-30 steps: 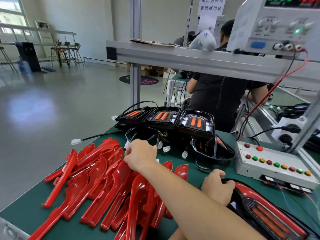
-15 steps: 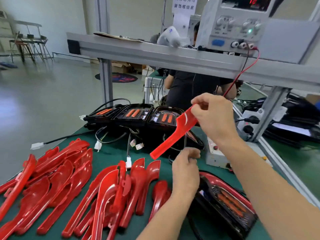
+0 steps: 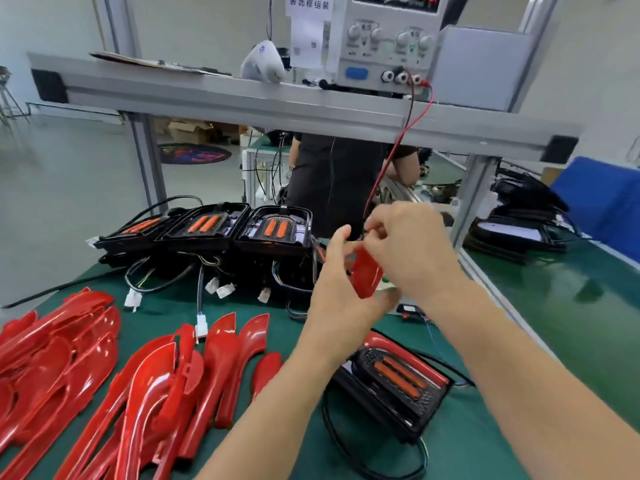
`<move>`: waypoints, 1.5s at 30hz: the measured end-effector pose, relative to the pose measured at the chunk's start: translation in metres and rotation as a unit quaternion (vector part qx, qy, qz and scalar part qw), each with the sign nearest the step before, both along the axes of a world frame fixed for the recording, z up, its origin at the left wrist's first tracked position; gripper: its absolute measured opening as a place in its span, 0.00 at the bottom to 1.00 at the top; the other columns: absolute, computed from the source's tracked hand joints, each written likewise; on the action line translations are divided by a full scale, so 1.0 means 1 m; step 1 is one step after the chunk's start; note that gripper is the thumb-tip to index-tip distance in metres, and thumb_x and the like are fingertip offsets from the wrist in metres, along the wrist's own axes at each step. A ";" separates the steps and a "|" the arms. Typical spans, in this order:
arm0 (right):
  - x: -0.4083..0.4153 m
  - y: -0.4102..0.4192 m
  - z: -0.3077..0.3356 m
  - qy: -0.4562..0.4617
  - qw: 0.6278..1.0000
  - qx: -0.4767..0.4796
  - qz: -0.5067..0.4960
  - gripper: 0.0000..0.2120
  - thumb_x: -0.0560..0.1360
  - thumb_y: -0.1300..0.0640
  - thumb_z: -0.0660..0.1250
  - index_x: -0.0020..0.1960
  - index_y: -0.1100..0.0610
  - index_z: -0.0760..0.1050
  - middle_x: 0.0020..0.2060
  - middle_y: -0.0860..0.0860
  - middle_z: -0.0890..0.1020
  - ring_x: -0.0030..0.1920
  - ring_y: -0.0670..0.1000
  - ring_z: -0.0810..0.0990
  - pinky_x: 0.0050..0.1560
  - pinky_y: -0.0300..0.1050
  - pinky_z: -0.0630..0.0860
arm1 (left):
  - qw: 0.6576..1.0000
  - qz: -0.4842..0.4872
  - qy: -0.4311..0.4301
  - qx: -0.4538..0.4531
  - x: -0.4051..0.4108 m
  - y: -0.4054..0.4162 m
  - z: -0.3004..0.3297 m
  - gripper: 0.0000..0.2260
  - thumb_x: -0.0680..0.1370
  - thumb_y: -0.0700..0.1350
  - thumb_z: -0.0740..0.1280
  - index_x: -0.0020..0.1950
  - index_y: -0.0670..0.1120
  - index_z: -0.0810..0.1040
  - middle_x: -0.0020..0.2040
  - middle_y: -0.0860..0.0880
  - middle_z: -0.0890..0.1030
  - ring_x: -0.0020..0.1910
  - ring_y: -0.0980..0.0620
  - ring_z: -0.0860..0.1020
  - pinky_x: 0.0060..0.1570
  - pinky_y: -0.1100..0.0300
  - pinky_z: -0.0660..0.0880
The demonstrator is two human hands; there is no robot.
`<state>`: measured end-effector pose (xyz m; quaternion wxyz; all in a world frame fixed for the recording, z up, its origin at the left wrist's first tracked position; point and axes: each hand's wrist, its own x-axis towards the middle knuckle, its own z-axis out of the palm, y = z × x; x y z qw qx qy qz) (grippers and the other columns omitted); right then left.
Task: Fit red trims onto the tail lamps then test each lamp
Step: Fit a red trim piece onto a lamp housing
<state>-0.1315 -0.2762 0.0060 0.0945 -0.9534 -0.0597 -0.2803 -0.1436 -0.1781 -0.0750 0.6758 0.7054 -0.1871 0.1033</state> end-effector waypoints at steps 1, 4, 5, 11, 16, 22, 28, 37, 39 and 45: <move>-0.003 0.005 -0.004 0.001 1.000 0.022 0.018 0.09 0.74 0.58 0.65 0.50 0.56 0.83 0.46 0.54 0.84 0.49 0.55 0.80 0.53 0.50 0.75 | 1.000 -0.001 -0.002 -0.008 -0.001 -0.005 0.003 0.37 0.69 0.43 0.74 0.73 0.55 0.59 0.53 0.64 0.78 0.53 0.65 0.77 0.55 0.66 0.74; -0.015 0.008 -0.012 0.017 0.980 0.172 0.101 0.06 0.74 0.56 0.69 0.51 0.52 0.82 0.42 0.47 0.83 0.45 0.46 0.80 0.52 0.41 0.76 | 0.994 -0.016 -0.007 -0.110 0.001 -0.007 0.006 0.24 0.73 0.33 0.67 0.66 0.50 0.69 0.53 0.56 0.81 0.52 0.58 0.80 0.48 0.63 0.77; -0.021 0.004 -0.014 0.038 0.965 0.225 0.129 0.08 0.75 0.54 0.69 0.53 0.51 0.81 0.43 0.46 0.82 0.44 0.43 0.79 0.50 0.36 0.75 | 0.983 -0.040 0.028 -0.175 0.004 -0.003 0.006 0.22 0.74 0.33 0.65 0.65 0.49 0.70 0.52 0.52 0.82 0.51 0.55 0.80 0.47 0.63 0.76; -0.075 -0.023 -0.063 0.225 0.918 0.268 0.189 0.04 0.75 0.47 0.66 0.46 0.44 0.79 0.41 0.45 0.81 0.38 0.42 0.75 0.43 0.36 0.72 | 0.901 -0.010 0.152 -0.406 0.018 0.009 0.000 0.14 0.75 0.33 0.55 0.55 0.46 0.71 0.37 0.50 0.75 0.36 0.52 0.73 0.42 0.59 0.68; -0.088 -0.033 -0.090 0.201 0.928 0.245 0.195 0.12 0.75 0.53 0.70 0.58 0.43 0.77 0.46 0.44 0.82 0.46 0.45 0.78 0.52 0.44 0.73 | 0.890 -0.014 0.190 -0.414 0.007 -0.015 -0.008 0.12 0.75 0.34 0.55 0.50 0.47 0.73 0.36 0.50 0.77 0.37 0.51 0.76 0.46 0.58 0.69; -0.097 -0.057 -0.097 0.181 0.939 0.241 0.166 0.11 0.78 0.55 0.66 0.59 0.44 0.79 0.42 0.47 0.82 0.40 0.46 0.75 0.48 0.44 0.72 | 0.951 -0.004 0.224 -0.214 0.013 0.009 -0.025 0.12 0.74 0.56 0.60 0.51 0.51 0.76 0.50 0.53 0.80 0.54 0.51 0.75 0.53 0.56 0.68; -0.109 -0.069 -0.108 0.219 0.964 0.079 0.127 0.20 0.81 0.48 0.60 0.72 0.43 0.67 0.57 0.41 0.78 0.54 0.43 0.75 0.58 0.35 0.68 | 0.933 0.087 0.350 0.023 0.021 0.023 -0.068 0.06 0.79 0.41 0.58 0.51 0.44 0.74 0.50 0.39 0.76 0.48 0.46 0.74 0.58 0.50 0.71; -0.112 -0.046 -0.099 0.243 0.958 -0.102 0.113 0.23 0.83 0.47 0.50 0.77 0.48 0.56 0.63 0.48 0.72 0.62 0.51 0.72 0.57 0.45 0.68 | 0.920 0.076 0.372 0.099 0.031 0.021 -0.067 0.11 0.79 0.36 0.59 0.37 0.42 0.70 0.36 0.43 0.73 0.34 0.48 0.71 0.37 0.58 0.72; -0.112 -0.044 -0.098 0.244 0.957 -0.120 0.105 0.22 0.83 0.47 0.51 0.76 0.49 0.58 0.62 0.48 0.73 0.60 0.51 0.74 0.55 0.44 0.69 | 0.919 0.062 0.376 0.099 0.030 0.019 -0.066 0.08 0.77 0.33 0.57 0.40 0.40 0.70 0.39 0.40 0.70 0.39 0.48 0.67 0.40 0.55 0.67; -0.110 -0.034 -0.104 0.217 0.963 -0.121 0.107 0.22 0.84 0.48 0.50 0.77 0.49 0.55 0.64 0.49 0.71 0.60 0.53 0.74 0.49 0.45 0.66 | 0.910 0.067 0.409 -0.021 0.023 0.012 -0.071 0.05 0.77 0.37 0.59 0.45 0.45 0.72 0.40 0.42 0.71 0.39 0.48 0.67 0.41 0.56 0.66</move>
